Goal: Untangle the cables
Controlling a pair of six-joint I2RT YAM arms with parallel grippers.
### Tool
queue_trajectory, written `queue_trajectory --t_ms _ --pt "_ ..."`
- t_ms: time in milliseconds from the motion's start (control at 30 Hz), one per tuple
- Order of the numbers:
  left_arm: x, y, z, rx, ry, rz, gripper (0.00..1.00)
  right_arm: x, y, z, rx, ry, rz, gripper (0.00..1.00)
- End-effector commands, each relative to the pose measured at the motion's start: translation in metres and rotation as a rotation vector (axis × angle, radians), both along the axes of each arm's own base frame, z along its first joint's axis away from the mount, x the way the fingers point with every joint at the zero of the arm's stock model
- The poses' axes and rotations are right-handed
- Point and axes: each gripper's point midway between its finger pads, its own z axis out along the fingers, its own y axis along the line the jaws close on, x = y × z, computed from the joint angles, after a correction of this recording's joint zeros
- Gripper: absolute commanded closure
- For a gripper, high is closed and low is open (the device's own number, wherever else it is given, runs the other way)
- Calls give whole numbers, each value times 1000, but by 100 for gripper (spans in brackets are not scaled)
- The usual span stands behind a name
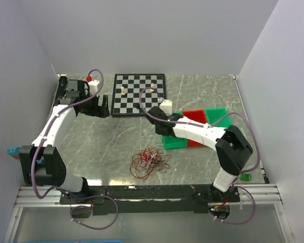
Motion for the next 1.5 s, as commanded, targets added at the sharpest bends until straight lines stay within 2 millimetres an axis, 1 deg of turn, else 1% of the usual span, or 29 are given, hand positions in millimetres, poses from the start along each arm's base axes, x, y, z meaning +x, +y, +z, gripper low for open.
queue_trajectory --t_ms 0,67,100,133,267,367,467,533,633,700,767,800,833,867,900,933,1000,1067,1167,1233,1267,1300,1367,1400,1467 --pt "1 2 14 17 -63 -12 3 -31 38 -14 12 114 81 75" --pt "-2 2 14 18 -61 -17 3 -33 55 -15 25 114 115 75" --pt "-3 2 14 18 -62 -19 3 -32 60 -16 29 115 120 75" --pt "-5 2 14 18 -58 -23 3 -29 68 -12 40 107 121 74" --pt "-12 2 10 23 -38 -31 3 -22 95 -6 82 95 137 71" --pt "-16 3 9 24 -29 -25 3 -22 127 0 136 83 196 71" --pt "-19 4 8 26 -31 -18 3 -18 152 4 170 74 225 71" --pt "-21 5 7 30 -24 -11 3 -14 169 11 223 67 247 71" --pt "-24 7 7 33 -20 -5 3 -13 195 21 296 42 309 67" --pt "-27 8 7 39 -19 -2 3 -9 202 28 309 32 318 62" --pt "-30 7 6 39 -15 -17 3 -11 199 35 309 25 323 47" --pt "-32 6 6 36 -7 -28 3 -12 195 42 318 10 329 40" --pt "-34 4 7 34 -7 -45 3 -16 190 48 330 -1 340 34" --pt "-36 3 7 31 -7 -63 3 -20 183 55 348 -18 346 32" --pt "-40 0 8 20 -3 -85 3 -24 176 68 374 -43 359 30" --pt "-42 -3 9 14 -2 -111 3 -31 166 71 382 -50 368 28" --pt "-50 -12 14 -17 6 -169 3 -46 147 85 419 -73 386 26" --pt "-61 -24 21 -56 20 -241 3 -61 123 99 454 -97 390 25" --pt "-80 -49 31 -74 18 -358 3 -87 81 89 442 -61 350 25" --pt "-97 -68 29 -66 24 -450 3 -104 54 82 434 -31 323 25" --pt "-105 -77 27 -57 17 -502 3 -113 42 73 428 -4 307 25" --pt "-113 -84 21 -50 19 -538 3 -123 32 68 434 22 301 25" --pt "-126 -94 8 -41 27 -605 3 -140 16 51 438 74 279 26" --pt "-132 -98 1 -41 38 -633 3 -148 12 44 450 100 284 27" --pt "-141 -108 -9 -43 73 -676 2 -164 3 22 462 161 278 28"
